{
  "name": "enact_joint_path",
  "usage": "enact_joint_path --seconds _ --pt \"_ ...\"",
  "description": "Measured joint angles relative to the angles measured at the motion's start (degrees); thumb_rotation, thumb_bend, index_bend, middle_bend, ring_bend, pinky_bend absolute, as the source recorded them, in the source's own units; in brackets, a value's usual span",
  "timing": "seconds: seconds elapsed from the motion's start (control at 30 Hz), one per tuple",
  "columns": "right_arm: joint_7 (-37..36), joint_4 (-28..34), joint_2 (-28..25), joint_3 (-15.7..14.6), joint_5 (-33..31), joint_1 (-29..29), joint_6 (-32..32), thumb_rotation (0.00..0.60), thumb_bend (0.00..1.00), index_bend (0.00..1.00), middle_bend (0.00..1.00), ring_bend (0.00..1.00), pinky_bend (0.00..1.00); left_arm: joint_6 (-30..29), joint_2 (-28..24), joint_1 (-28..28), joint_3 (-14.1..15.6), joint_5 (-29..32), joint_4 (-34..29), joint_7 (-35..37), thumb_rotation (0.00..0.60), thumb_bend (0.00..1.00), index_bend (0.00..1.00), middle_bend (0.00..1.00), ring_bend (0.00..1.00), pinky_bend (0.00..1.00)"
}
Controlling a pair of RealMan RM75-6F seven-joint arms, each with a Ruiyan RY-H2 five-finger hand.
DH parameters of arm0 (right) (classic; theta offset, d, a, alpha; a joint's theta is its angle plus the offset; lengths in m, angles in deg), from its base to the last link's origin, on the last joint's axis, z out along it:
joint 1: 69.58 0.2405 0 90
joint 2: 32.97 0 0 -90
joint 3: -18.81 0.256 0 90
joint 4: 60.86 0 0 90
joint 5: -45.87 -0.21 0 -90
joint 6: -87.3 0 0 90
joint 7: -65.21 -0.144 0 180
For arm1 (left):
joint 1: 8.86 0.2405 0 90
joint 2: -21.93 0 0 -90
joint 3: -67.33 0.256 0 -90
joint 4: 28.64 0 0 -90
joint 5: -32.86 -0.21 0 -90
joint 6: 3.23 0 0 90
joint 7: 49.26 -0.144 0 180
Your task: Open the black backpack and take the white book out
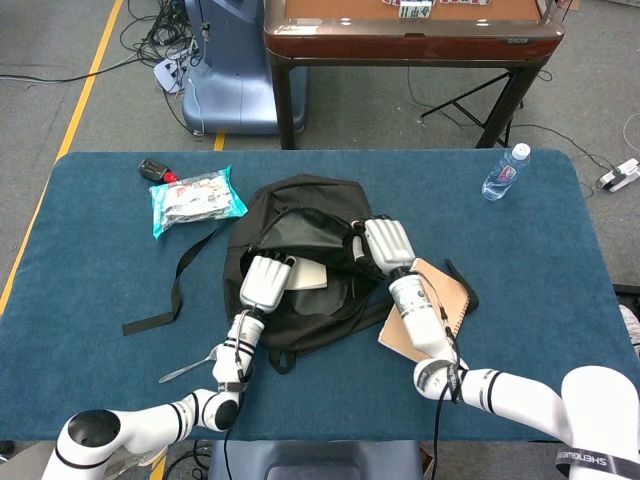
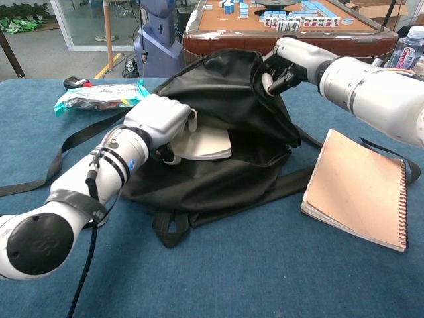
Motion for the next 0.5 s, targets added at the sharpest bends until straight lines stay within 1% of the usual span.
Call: enact_joint_path --seconds 0.17,0.33,0.5 --pt "0.3 0.2 0.0 0.1 -0.1 0.0 -0.2 0.6 0.52 0.6 0.46 0.35 0.25 -1.0 0.3 0.2 0.9 -5.0 3.6 6.6 0.6 0.38 0.49 0.52 0.5 0.36" --pt "0.4 0.4 -0.1 0.2 -0.2 0.0 -0.4 0.6 0.52 0.6 0.46 0.35 0.25 -2.9 0.6 0.2 1.7 -9.2 6.4 11.8 0.6 0.44 0.54 0.59 0.57 0.42" --pt "0.6 0.8 -0.3 0.3 -0.2 0.0 -0.6 0.6 0.51 0.6 0.46 0.35 0.25 -5.4 0.9 -0.1 2.5 -13.9 9.8 17.2 0.6 0.47 0.62 0.68 0.63 0.51"
